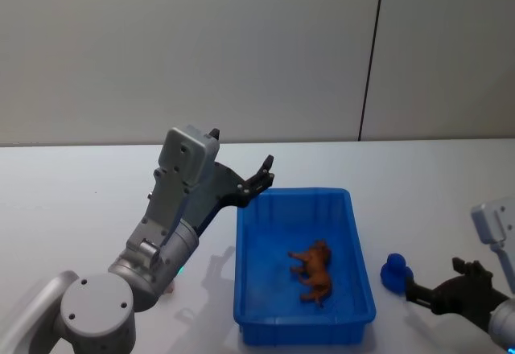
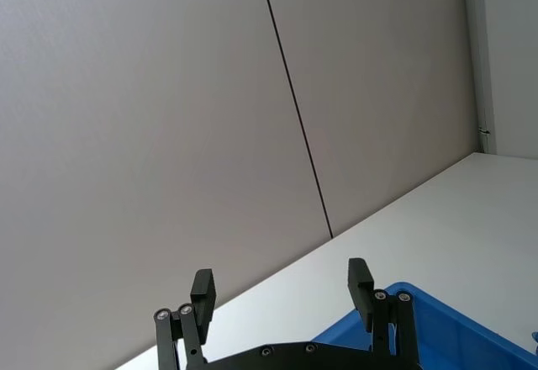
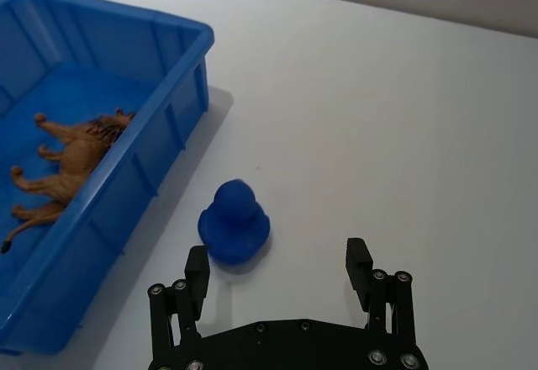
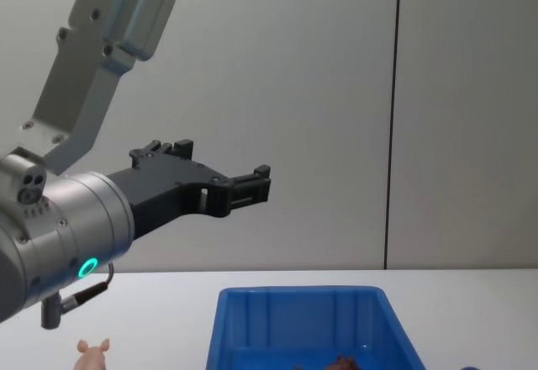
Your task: Pick up the two dolls from the table and place them into the box.
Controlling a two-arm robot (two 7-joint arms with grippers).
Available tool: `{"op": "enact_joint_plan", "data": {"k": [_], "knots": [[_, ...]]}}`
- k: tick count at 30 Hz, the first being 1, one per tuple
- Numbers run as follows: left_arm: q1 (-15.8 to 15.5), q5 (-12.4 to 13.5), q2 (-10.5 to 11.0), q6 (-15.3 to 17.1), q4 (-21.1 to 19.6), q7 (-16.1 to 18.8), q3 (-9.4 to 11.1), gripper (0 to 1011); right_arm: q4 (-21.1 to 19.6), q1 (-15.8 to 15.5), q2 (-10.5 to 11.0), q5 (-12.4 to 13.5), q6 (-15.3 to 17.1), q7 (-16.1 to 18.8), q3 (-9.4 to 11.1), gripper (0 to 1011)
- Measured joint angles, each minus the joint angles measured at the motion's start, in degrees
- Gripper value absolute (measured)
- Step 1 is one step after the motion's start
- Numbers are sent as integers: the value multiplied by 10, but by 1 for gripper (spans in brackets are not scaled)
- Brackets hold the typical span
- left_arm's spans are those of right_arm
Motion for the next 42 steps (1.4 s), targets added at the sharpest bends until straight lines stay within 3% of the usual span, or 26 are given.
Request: {"op": "enact_joint_plan", "data": {"k": [7, 26, 42], "knots": [[0, 0, 0, 0, 0, 0, 0, 1001, 14, 11, -7, -13, 16, 16, -8, 1001], [0, 0, 0, 0, 0, 0, 0, 1001, 70, 65, -42, -52, 16, 42, -31, 1001], [0, 0, 0, 0, 0, 0, 0, 1001, 108, 93, -64, -56, 69, 39, -39, 979]]}}
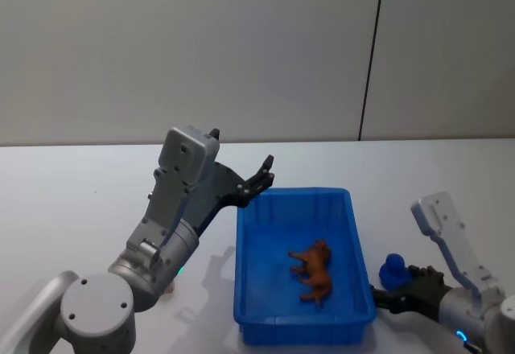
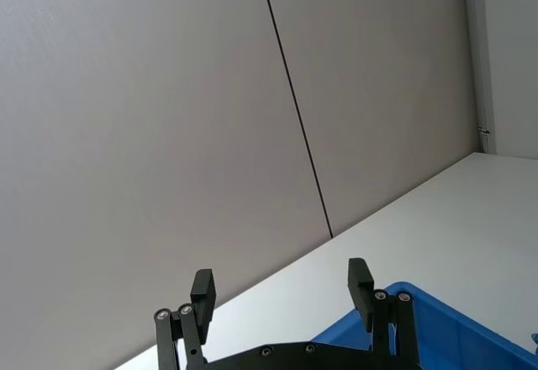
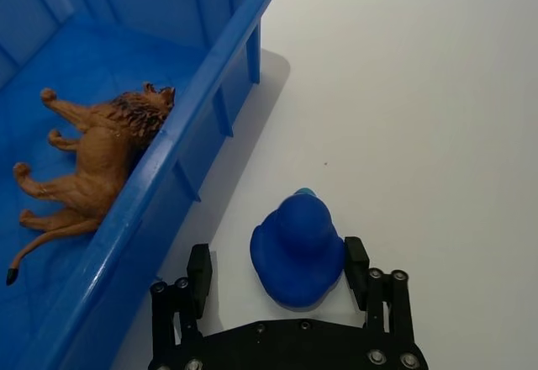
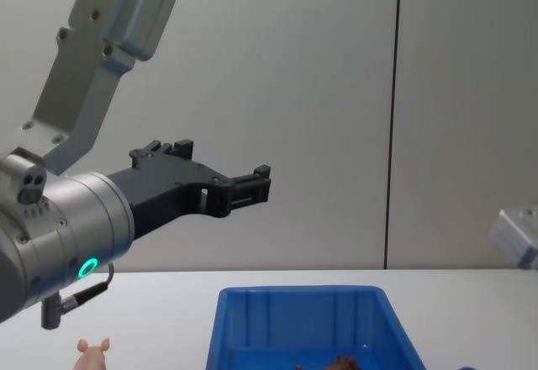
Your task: Pick up the two dolls from the table and place them into the box.
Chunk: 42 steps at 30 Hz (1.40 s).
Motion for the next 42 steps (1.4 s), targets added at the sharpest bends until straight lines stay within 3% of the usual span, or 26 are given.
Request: {"op": "enact_joint_plan", "data": {"k": [5, 11, 15, 26, 35, 42], "knots": [[0, 0, 0, 0, 0, 0, 0, 1001, 7, 5, -5, 0, 9, -1, -2, 888], [0, 0, 0, 0, 0, 0, 0, 1001, 11, 9, -8, 0, 15, -2, -3, 703], [0, 0, 0, 0, 0, 0, 0, 1001, 13, 11, -9, -1, 19, -3, -3, 651], [0, 0, 0, 0, 0, 0, 0, 1001, 14, 11, -10, -2, 20, -10, -3, 578], [0, 0, 0, 0, 0, 0, 0, 1001, 2, 2, -8, 1, -2, -43, 3, 519], [0, 0, 0, 0, 0, 0, 0, 1001, -24, -6, -6, 6, -37, -73, 10, 477]]}}
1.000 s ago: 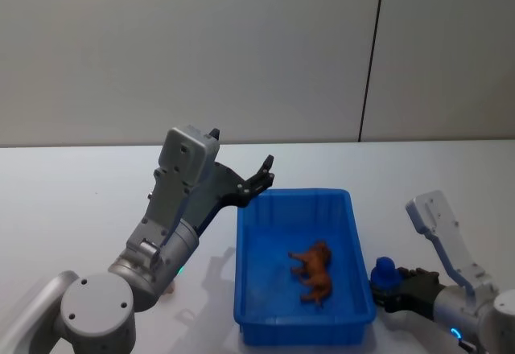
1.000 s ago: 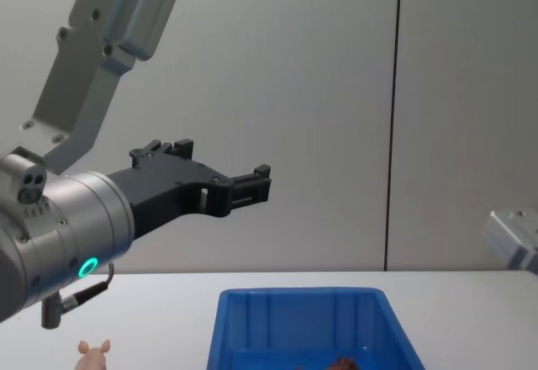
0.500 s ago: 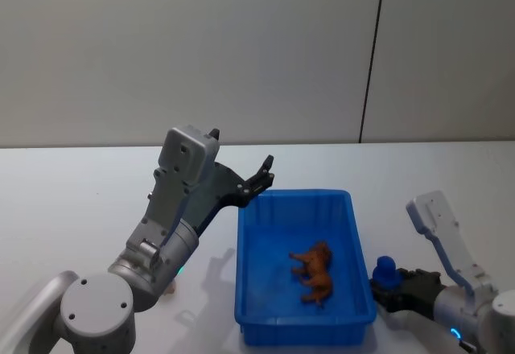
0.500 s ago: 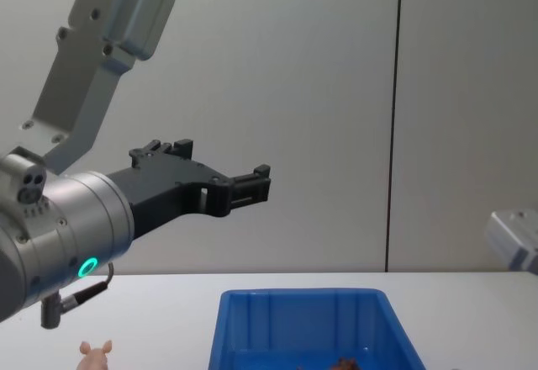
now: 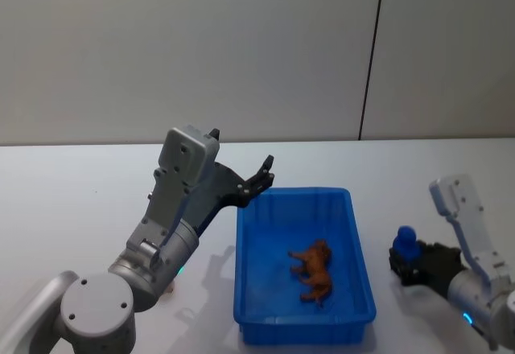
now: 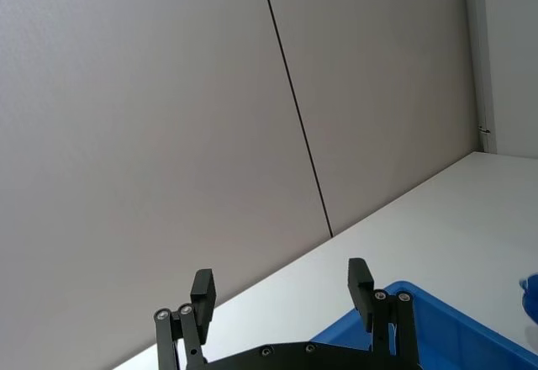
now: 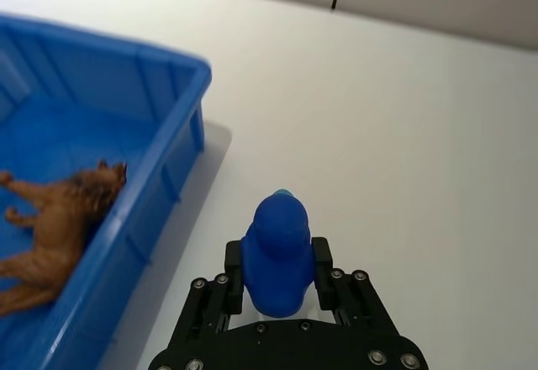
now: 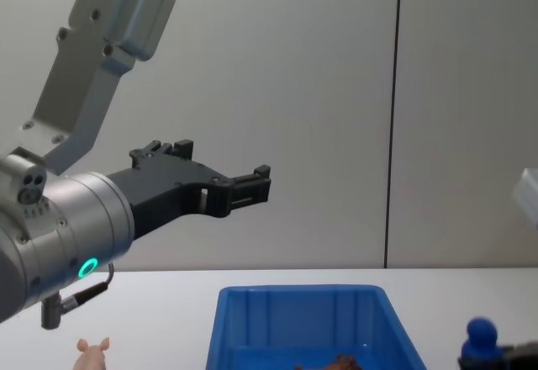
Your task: Pick up the two dolls from the table and place them into the box.
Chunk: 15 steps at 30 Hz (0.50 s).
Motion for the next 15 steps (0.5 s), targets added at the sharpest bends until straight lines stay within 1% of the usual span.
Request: {"op": "enact_joint_plan", "data": {"k": [6, 8, 15], "knots": [[0, 0, 0, 0, 0, 0, 0, 1001, -28, -5, 1, 3, -34, -18, 5, 430], [0, 0, 0, 0, 0, 0, 0, 1001, -34, -6, 1, 3, -41, -20, 6, 424], [0, 0, 0, 0, 0, 0, 0, 1001, -63, -5, 0, 7, -73, -16, 7, 379]]}}
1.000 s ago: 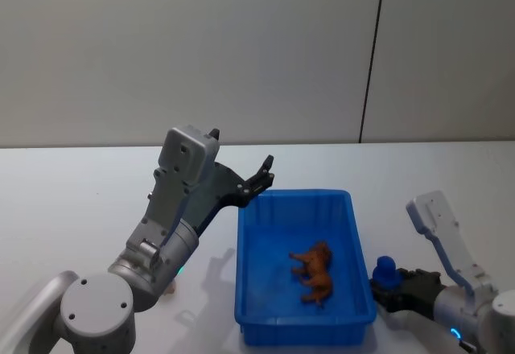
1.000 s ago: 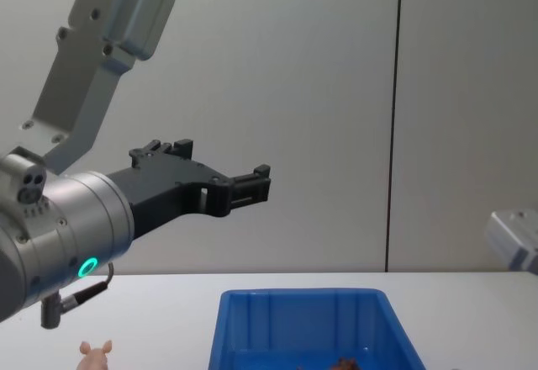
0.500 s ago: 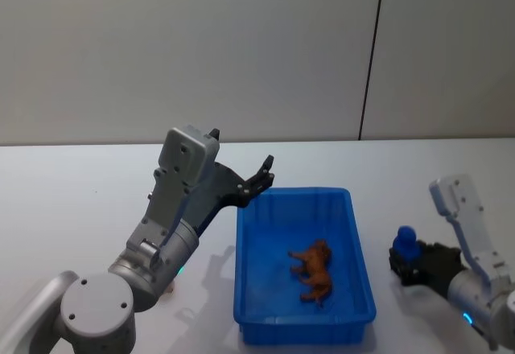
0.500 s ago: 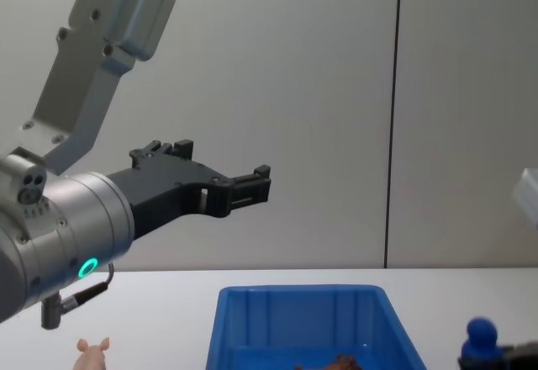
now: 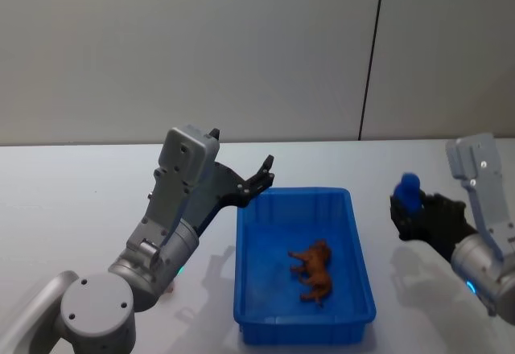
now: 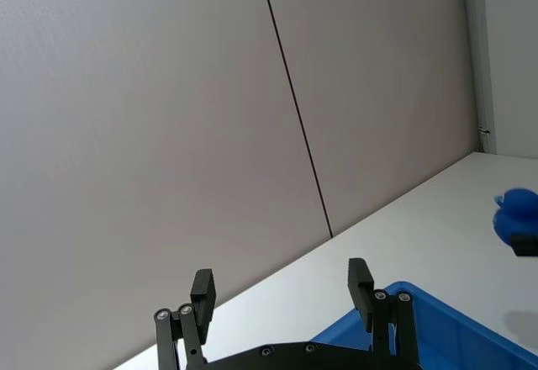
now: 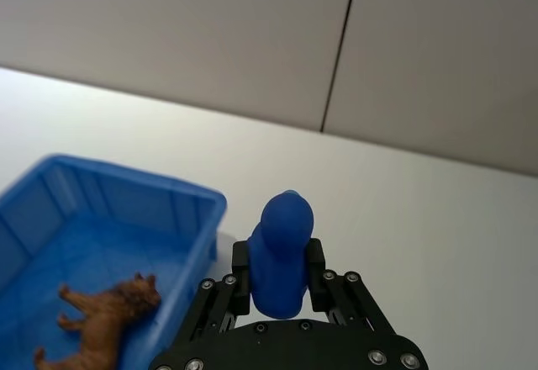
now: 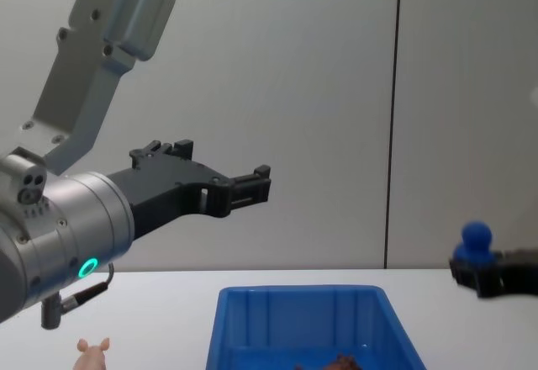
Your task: Pick up the two dolls from the table and place them into the box.
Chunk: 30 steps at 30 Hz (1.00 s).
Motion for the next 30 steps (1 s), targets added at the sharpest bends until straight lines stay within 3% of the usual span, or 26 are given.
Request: {"op": "enact_joint_plan", "data": {"k": [11, 28, 30], "knots": [[0, 0, 0, 0, 0, 0, 0, 1001, -24, 13, -9, 8, -6, 44, -7, 299], [0, 0, 0, 0, 0, 0, 0, 1001, -7, 35, -27, 14, 83, 99, -25, 206], [0, 0, 0, 0, 0, 0, 0, 1001, -2, 37, -29, 13, 93, 102, -27, 255]]}}
